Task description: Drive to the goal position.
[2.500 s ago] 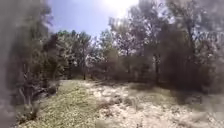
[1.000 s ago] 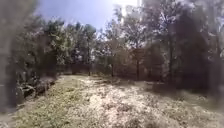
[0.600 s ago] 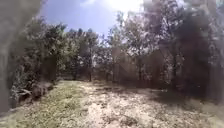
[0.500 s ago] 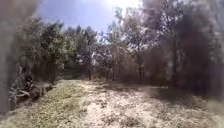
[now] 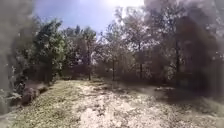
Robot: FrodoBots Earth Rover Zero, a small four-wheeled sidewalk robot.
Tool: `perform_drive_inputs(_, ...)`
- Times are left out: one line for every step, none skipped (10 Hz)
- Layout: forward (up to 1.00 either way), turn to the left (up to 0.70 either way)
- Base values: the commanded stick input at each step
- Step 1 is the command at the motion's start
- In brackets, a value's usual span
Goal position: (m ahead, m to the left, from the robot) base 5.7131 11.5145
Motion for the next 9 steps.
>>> perform_drive_inputs(0.70, 0.00)
perform_drive_inputs(0.70, 0.00)
perform_drive_inputs(0.70, 0.00)
perform_drive_inputs(0.70, 0.00)
perform_drive_inputs(0.70, 0.00)
perform_drive_inputs(0.70, 0.00)
perform_drive_inputs(0.70, 0.00)
perform_drive_inputs(0.70, 0.00)
perform_drive_inputs(0.70, 0.00)
